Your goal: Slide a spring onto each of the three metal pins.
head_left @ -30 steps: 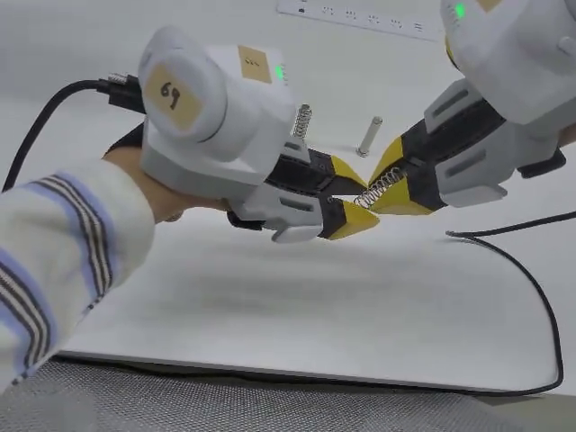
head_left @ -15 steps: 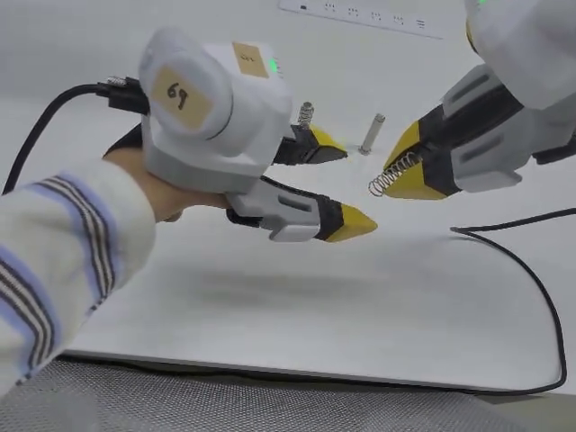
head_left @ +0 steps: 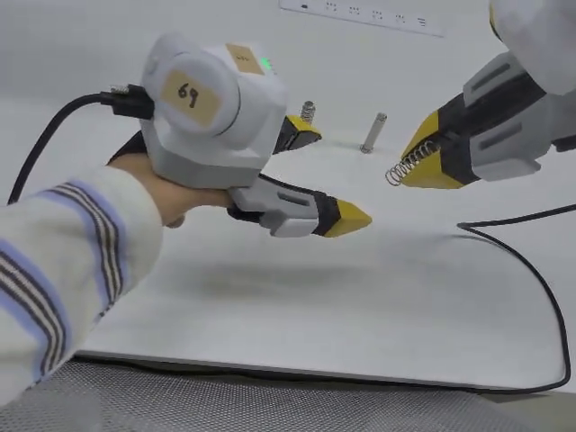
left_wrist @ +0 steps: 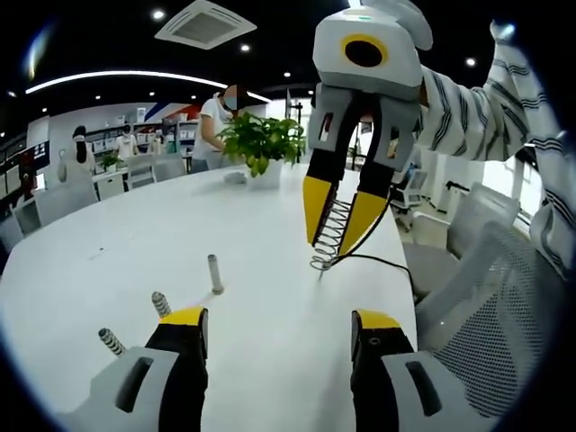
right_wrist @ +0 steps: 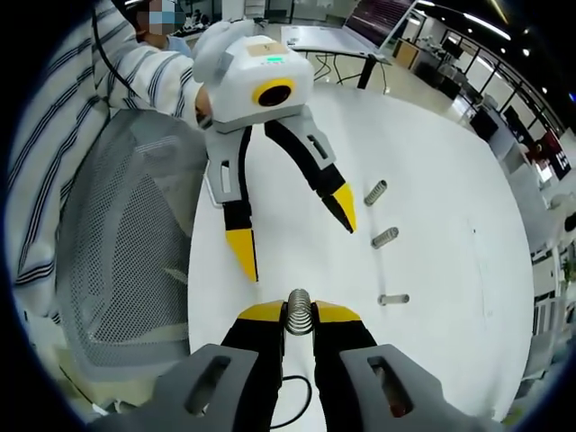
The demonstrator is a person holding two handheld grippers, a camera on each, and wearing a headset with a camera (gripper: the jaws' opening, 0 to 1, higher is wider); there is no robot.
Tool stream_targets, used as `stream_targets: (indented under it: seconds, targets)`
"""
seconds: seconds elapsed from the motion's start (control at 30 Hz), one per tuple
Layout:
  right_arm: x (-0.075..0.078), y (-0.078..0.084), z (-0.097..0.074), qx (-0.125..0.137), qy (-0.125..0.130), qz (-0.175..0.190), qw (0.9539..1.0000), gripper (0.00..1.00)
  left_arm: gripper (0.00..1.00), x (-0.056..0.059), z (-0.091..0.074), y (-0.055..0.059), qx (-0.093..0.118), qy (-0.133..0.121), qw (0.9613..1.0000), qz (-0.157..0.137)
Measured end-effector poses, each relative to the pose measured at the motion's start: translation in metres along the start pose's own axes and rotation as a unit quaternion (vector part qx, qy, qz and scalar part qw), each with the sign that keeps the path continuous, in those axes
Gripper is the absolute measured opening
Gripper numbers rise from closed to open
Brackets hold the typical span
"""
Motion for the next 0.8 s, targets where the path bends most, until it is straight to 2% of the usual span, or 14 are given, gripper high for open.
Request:
stream_targets:
  seconds: [0.1,0.23,0.47,0.63,0.7,0.77,0.8]
  targets:
    - [0.004,0.001,-0.002,-0.008,0.001,0.011,0.9999,0.08,0.72,0.0,0.001,0.001,0.0,-0.006,1.0,0.002]
    - [0.01,0.004,-0.004,-0.021,0.006,0.018,0.9996,0.08,0.72,-0.002,0.002,0.001,0.0,-0.019,0.9998,-0.003]
    - [0.021,0.007,-0.008,-0.032,0.01,0.053,0.998,0.08,0.85,-0.003,0.004,0.0,0.001,-0.029,0.9995,-0.011]
    - [0.029,0.009,-0.008,-0.05,0.015,0.064,0.9966,0.08,0.93,-0.007,0.007,-0.001,0.016,-0.052,0.9977,-0.042]
    - [0.032,0.009,-0.009,-0.054,0.014,0.075,0.9957,0.08,0.98,-0.009,0.007,-0.003,0.025,-0.056,0.9971,-0.046]
    - [0.035,0.009,-0.009,-0.056,0.014,0.083,0.9949,0.08,0.98,-0.01,0.007,-0.004,0.027,-0.058,0.9968,-0.048]
    - [0.036,0.009,-0.008,-0.066,0.005,0.094,0.9934,0.08,0.98,-0.01,0.007,-0.004,0.027,-0.058,0.9967,-0.05]
Point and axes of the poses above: the centre of the closed fingertips' face, and the gripper's own axes: z roughly forward along the fingers, x roughly to its right, y roughly out of its underside, the point moved 8 cm from there along -z, roughly backward along the fingers, and after that the axes turned 1 degree about y, right-handed, at the moved point
